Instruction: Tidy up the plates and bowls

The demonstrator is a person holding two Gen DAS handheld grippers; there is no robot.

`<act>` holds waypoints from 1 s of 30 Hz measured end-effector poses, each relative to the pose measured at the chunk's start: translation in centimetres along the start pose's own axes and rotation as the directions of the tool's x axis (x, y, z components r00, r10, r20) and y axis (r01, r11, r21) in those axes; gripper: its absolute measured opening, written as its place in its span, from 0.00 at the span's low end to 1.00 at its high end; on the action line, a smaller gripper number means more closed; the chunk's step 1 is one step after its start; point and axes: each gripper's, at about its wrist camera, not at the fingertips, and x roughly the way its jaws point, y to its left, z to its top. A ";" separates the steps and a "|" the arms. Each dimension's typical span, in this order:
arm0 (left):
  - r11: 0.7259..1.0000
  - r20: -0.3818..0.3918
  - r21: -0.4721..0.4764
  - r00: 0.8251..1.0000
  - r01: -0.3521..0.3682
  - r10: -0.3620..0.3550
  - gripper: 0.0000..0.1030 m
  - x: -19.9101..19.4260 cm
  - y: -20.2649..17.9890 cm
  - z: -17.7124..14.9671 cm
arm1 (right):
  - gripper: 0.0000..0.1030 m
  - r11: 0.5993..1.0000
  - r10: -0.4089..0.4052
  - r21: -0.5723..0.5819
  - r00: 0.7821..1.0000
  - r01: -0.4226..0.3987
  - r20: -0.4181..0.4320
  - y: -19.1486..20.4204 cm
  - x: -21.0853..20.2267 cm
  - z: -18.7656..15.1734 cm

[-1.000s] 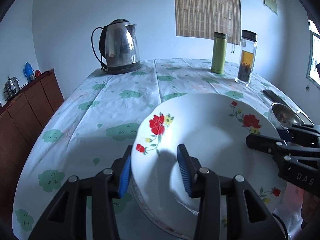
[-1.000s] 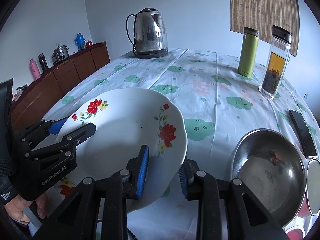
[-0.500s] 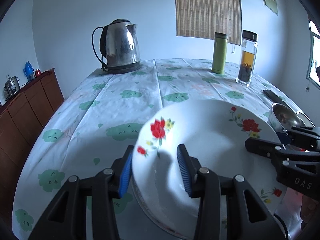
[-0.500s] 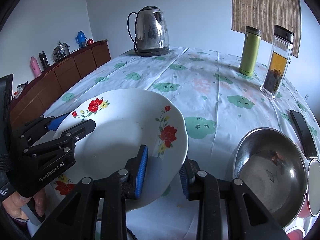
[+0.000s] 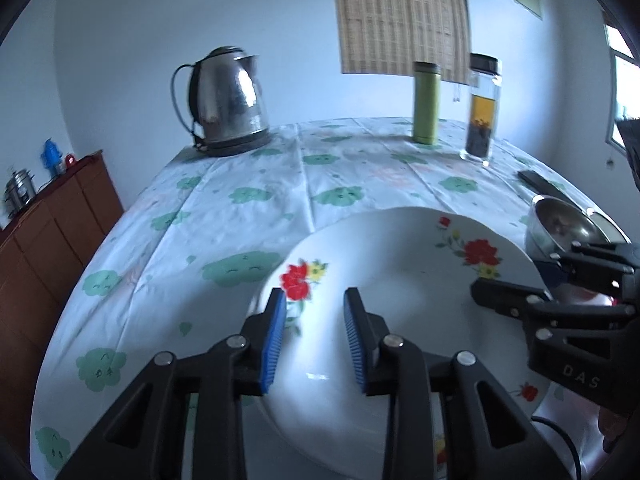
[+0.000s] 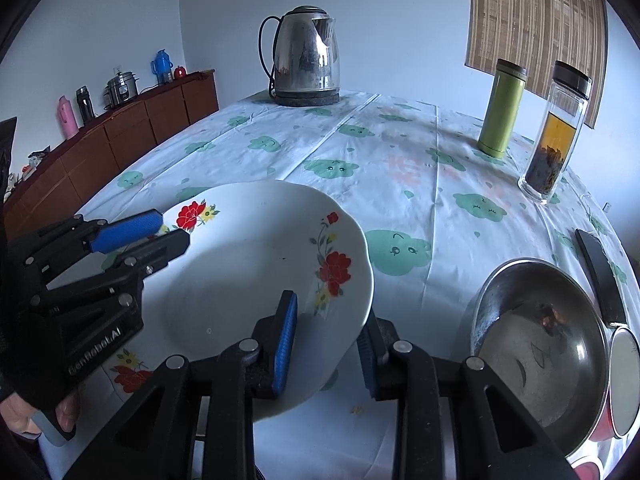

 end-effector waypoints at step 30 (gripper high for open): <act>0.992 -0.109 -0.124 0.994 -0.020 0.007 0.61 1.9 2.6 -0.4 | 0.44 0.999 -0.045 -0.001 0.997 0.045 0.060 0.2 -0.5 0.1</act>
